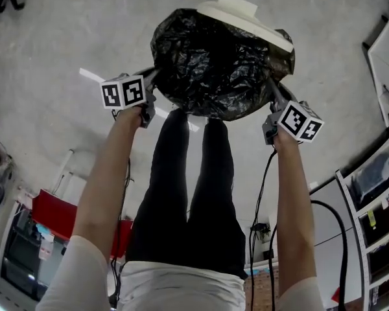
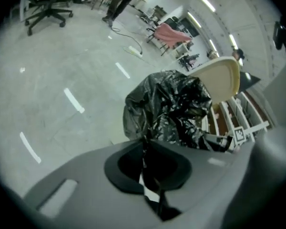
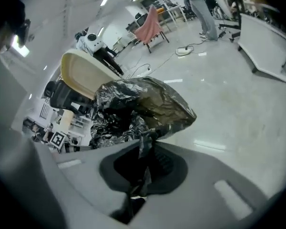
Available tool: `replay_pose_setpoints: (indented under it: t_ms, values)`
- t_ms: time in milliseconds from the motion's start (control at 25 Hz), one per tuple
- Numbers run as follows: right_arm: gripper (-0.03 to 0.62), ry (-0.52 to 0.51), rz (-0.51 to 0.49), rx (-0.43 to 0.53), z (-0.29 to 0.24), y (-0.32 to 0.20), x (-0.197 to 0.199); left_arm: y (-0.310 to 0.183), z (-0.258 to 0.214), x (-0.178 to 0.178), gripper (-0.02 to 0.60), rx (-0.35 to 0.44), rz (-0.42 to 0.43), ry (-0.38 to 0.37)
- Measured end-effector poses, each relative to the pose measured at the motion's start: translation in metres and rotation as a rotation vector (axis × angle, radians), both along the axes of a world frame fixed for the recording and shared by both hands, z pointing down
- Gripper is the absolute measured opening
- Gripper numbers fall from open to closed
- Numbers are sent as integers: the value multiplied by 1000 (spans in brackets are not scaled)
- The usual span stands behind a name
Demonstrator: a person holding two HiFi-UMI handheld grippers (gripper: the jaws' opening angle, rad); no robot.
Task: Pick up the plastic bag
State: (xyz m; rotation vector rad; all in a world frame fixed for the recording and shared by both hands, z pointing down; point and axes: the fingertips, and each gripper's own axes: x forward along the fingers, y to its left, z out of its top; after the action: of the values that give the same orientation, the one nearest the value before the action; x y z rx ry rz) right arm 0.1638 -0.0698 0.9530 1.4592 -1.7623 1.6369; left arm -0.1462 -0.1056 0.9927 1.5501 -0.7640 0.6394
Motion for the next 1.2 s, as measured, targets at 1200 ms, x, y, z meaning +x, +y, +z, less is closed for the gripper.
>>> replay_pose_setpoints:
  t_ms: [1200]
  values:
    - [3,158,-300,342,-331,33,-5,27,-366,16,6,435,103,-141]
